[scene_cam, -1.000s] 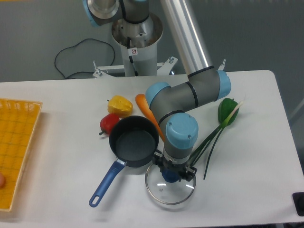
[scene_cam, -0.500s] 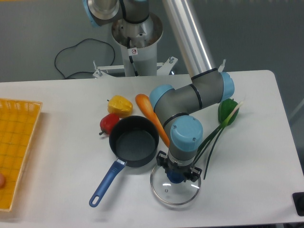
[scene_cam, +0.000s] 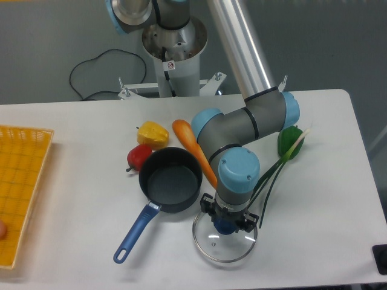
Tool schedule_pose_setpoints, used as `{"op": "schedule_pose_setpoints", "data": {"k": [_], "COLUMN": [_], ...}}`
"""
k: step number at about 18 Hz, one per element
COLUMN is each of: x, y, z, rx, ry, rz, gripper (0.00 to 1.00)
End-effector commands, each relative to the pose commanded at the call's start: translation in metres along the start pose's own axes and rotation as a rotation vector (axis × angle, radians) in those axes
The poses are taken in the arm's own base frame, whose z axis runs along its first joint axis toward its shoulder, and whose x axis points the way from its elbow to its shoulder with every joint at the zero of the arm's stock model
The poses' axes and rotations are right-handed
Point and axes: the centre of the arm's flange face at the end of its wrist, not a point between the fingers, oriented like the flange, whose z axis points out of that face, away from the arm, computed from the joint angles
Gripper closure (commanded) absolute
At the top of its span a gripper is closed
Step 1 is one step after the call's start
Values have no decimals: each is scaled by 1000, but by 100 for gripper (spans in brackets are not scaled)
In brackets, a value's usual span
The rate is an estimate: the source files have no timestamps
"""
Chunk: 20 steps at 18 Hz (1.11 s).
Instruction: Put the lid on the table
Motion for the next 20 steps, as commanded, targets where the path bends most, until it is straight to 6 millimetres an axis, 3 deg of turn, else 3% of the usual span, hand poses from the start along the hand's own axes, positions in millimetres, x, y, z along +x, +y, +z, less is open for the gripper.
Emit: {"op": "schedule_pose_setpoints", "data": {"k": [20], "x": [3], "y": [-8], "z": [3], "rx": [9], "ry": [-7], "rz": [-144], "gripper": [33]}}
